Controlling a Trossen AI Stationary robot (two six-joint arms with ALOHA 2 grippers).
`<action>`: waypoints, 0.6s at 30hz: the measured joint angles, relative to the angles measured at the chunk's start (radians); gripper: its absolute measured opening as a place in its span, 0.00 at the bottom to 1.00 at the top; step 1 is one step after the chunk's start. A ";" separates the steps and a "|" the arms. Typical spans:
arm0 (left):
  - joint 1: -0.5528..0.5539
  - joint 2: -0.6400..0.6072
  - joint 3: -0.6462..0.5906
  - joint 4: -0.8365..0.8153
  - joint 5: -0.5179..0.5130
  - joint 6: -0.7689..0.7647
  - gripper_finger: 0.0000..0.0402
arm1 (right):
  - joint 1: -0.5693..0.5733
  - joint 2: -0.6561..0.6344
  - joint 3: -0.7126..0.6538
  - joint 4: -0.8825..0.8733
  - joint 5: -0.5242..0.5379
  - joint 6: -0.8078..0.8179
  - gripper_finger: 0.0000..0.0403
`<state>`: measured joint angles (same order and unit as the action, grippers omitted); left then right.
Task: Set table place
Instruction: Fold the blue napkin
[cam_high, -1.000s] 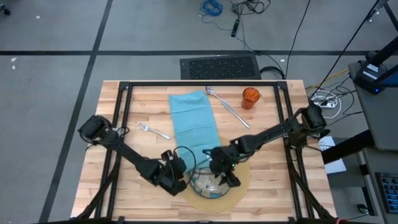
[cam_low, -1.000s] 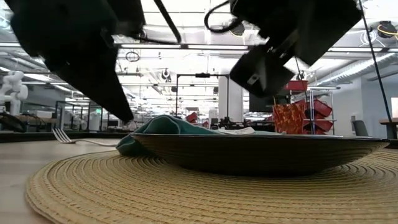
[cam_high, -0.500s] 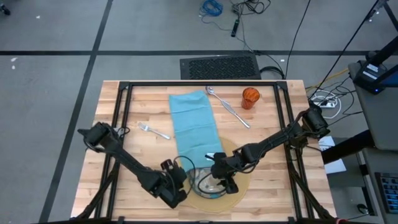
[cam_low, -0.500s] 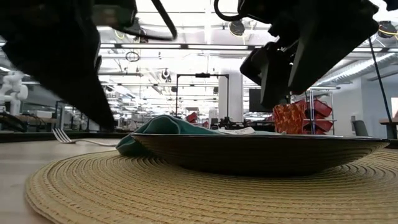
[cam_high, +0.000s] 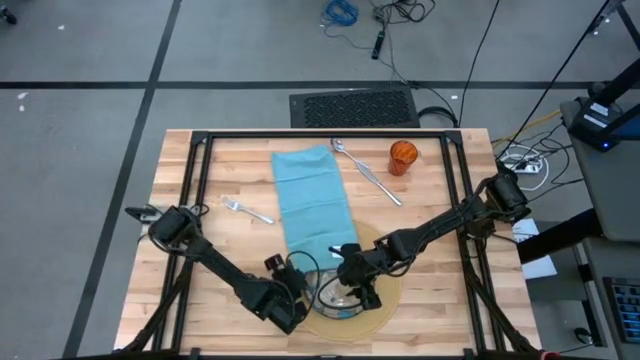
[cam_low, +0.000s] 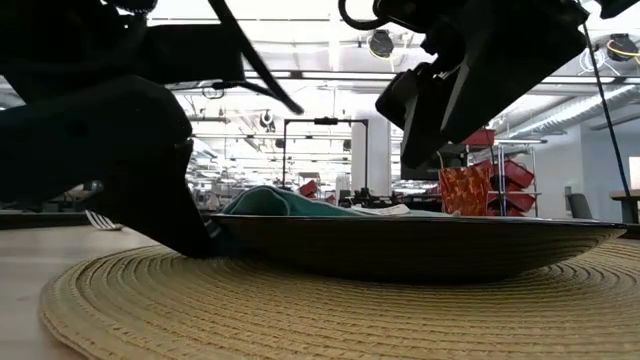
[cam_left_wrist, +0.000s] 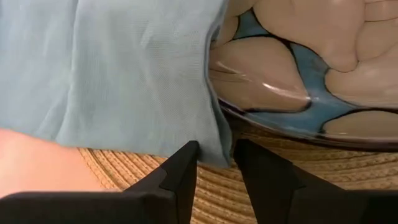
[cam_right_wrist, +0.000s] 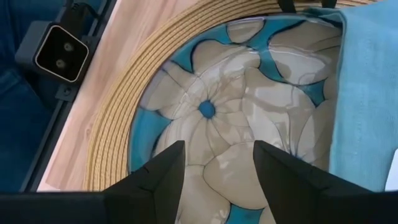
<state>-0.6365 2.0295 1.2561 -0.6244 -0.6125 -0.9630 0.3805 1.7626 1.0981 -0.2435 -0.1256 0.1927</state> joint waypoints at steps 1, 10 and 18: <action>0.001 0.004 0.004 -0.001 0.000 0.000 0.27 | 0.000 0.000 0.000 -0.001 0.000 -0.002 0.45; 0.016 0.008 0.006 -0.015 -0.070 0.008 0.27 | 0.000 0.000 0.000 0.013 -0.001 -0.022 0.45; 0.039 0.010 0.006 -0.092 -0.104 0.008 0.27 | 0.001 0.000 0.000 0.050 -0.005 -0.038 0.45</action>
<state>-0.5971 2.0392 1.2621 -0.7164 -0.7166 -0.9555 0.3819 1.7622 1.0981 -0.1932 -0.1310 0.1547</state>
